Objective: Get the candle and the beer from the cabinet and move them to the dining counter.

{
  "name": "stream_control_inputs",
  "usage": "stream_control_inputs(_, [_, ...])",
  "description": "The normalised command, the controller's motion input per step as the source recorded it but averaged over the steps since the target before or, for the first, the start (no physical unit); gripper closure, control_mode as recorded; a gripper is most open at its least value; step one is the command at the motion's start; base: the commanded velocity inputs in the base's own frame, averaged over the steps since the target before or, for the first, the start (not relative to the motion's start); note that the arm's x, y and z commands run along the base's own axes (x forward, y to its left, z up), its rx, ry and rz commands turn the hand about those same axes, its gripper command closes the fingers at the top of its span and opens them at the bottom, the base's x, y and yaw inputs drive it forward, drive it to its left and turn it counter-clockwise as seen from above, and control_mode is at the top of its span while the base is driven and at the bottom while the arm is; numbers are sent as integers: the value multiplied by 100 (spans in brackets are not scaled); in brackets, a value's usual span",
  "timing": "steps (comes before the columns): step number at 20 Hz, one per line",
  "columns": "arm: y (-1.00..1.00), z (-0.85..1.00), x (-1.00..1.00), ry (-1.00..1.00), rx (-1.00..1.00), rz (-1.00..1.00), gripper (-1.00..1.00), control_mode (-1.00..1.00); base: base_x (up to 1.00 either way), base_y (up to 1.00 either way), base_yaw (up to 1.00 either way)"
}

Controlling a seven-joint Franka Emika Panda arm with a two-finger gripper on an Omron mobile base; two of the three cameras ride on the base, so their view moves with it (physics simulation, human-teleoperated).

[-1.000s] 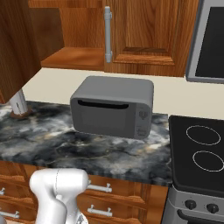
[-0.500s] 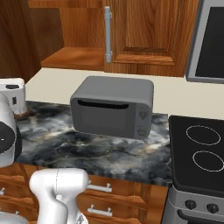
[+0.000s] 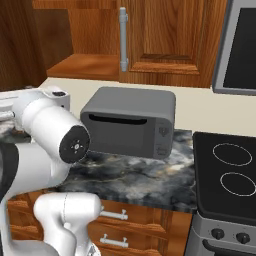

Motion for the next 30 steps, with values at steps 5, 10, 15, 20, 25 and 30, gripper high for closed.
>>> stream_control_inputs(5, [-6, -12, 85, 0, 0, 25, -100, -100, 0, 0, 0])
stream_control_inputs(10, [8, -33, 80, 0, -1, 28, -100, -100, 0, 0, 0])
stream_control_inputs(15, [38, -20, 56, -1, -3, 22, -100, -100, 0, 0, 0])
stream_control_inputs(20, [58, -2, 30, -9, -1, 14, -100, -100, 0, 0, 0])
stream_control_inputs(25, [55, 0, 5, -16, 0, 5, -100, -100, 0, 0, 0])
stream_control_inputs(30, [46, 0, 7, -12, 0, 5, -100, -100, 0, 0, 0])
